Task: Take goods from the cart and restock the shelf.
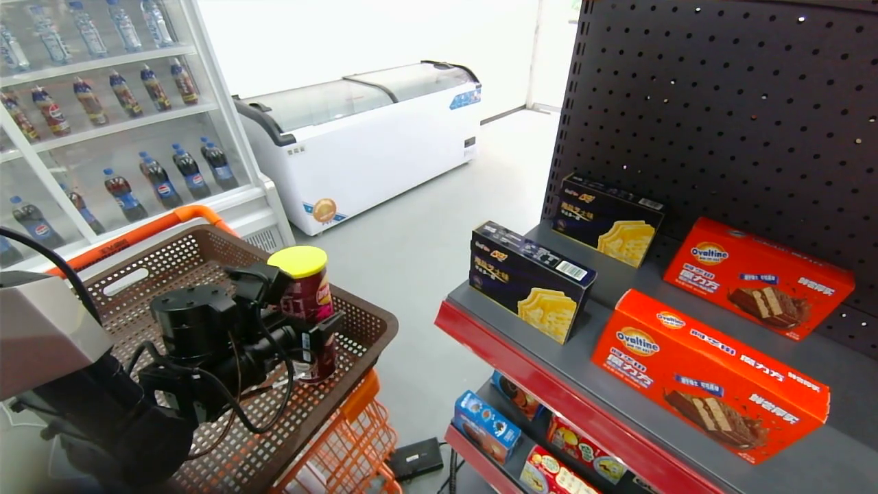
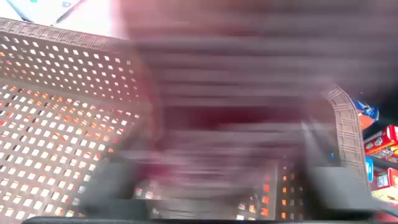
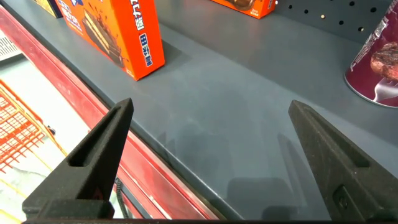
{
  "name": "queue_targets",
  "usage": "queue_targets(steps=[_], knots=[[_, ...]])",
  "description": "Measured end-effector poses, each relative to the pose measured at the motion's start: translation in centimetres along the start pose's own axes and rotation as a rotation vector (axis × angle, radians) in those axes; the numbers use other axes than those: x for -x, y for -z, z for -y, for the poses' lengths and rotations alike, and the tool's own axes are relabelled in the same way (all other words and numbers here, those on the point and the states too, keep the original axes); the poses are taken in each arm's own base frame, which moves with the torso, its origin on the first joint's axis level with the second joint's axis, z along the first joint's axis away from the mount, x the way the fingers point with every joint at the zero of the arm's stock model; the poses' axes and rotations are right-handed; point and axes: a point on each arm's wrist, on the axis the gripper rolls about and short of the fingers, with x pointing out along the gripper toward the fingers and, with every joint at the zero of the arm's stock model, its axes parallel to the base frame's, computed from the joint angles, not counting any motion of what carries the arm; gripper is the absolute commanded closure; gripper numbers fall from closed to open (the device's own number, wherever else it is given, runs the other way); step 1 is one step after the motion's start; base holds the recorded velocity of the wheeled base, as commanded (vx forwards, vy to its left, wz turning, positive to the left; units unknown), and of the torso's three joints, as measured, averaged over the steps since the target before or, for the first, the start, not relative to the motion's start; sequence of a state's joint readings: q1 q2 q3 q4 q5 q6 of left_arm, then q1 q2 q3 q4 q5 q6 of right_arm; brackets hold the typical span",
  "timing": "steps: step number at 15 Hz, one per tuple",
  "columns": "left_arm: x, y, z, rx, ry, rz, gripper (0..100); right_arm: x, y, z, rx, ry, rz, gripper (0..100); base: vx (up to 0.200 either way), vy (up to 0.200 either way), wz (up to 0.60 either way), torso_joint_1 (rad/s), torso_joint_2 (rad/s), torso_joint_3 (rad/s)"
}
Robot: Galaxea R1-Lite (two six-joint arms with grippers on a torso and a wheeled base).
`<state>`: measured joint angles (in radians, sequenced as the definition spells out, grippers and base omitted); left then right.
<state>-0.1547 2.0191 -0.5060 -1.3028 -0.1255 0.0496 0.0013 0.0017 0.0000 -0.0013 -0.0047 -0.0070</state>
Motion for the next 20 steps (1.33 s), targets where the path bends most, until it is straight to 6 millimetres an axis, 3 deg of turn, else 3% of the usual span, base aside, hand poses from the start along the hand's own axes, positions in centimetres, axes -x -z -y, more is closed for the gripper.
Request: queue_targets(steps=[4, 8, 12, 20], knots=[[0.1, -0.5, 0.1, -0.033, 0.002, 0.010, 100, 0.0, 0.0, 0.0, 0.000, 0.000, 0.000, 0, 0.000, 0.000, 0.00, 0.000, 0.00, 0.000], [1.8, -2.6, 1.1, -0.073, 0.034, 0.017, 100, 0.0, 0.0, 0.0, 0.000, 0.000, 0.000, 0, 0.000, 0.000, 0.00, 0.000, 0.00, 0.000], [4.9, -5.4, 2.0, -0.070, 0.152, 0.009, 100, 0.0, 0.0, 0.0, 0.000, 0.000, 0.000, 0, 0.000, 0.000, 0.00, 0.000, 0.00, 0.000], [11.6, -11.0, 3.9, 0.041, 0.280, 0.186, 100, 0.0, 0.0, 0.0, 0.000, 0.000, 0.000, 0, 0.000, 0.000, 0.00, 0.000, 0.00, 0.000]])
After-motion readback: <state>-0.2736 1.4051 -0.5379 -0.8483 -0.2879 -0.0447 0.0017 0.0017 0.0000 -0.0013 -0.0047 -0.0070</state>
